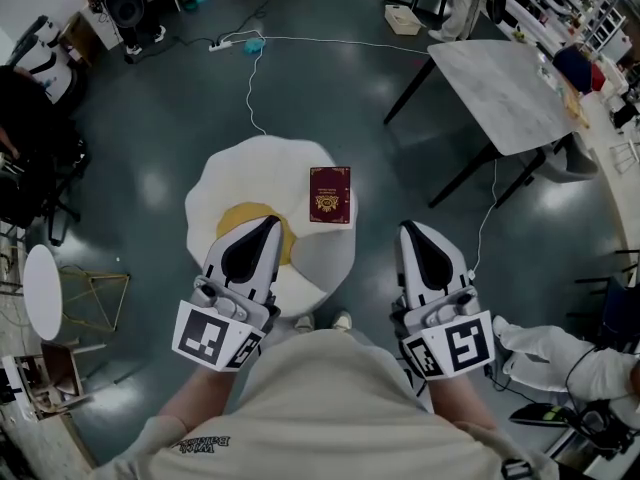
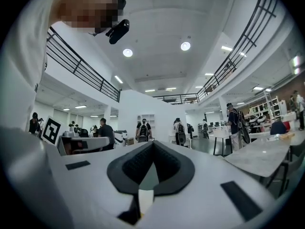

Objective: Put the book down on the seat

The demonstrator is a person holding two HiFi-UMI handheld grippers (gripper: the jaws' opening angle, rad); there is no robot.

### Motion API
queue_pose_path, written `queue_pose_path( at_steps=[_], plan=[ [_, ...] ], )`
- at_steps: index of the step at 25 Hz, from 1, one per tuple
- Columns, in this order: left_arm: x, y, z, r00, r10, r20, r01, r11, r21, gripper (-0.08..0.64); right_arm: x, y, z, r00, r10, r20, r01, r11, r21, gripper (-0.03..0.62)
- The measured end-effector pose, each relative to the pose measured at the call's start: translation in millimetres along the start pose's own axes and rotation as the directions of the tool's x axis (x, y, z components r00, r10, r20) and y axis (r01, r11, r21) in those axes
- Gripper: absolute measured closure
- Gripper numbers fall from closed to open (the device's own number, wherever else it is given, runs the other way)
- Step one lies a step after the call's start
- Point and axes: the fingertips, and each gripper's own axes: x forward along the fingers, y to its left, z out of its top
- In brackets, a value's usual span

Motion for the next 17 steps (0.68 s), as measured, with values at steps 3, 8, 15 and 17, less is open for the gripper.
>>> queue_pose_path(
  at_steps=[3,8,15,17],
  plan=[
    [1,-4,2,1.0,-0.01,0.003,0.01,1.0,0.007,0.555,-3,-2,2,1.0,-0.014,0.015,0.014,1.0,-0.016,0.592],
    [1,-9,8,1.0,-0.006,0.017,0.006,1.0,0.024,0.555,-6,1,7,1.0,-0.006,0.025,0.007,1.0,-0.026,0.592],
    [-10,-17,13,1.0,-0.004,0.021,0.003,0.999,0.04,0.555,-17,11,11,0.999,0.011,0.04,-0.01,1.0,-0.023,0.592],
    [-12,-20,14,1.0,-0.003,0.019,0.003,0.999,0.042,0.555,-20,14,14,0.999,0.017,0.046,-0.016,1.0,-0.023,0.592]
  ],
)
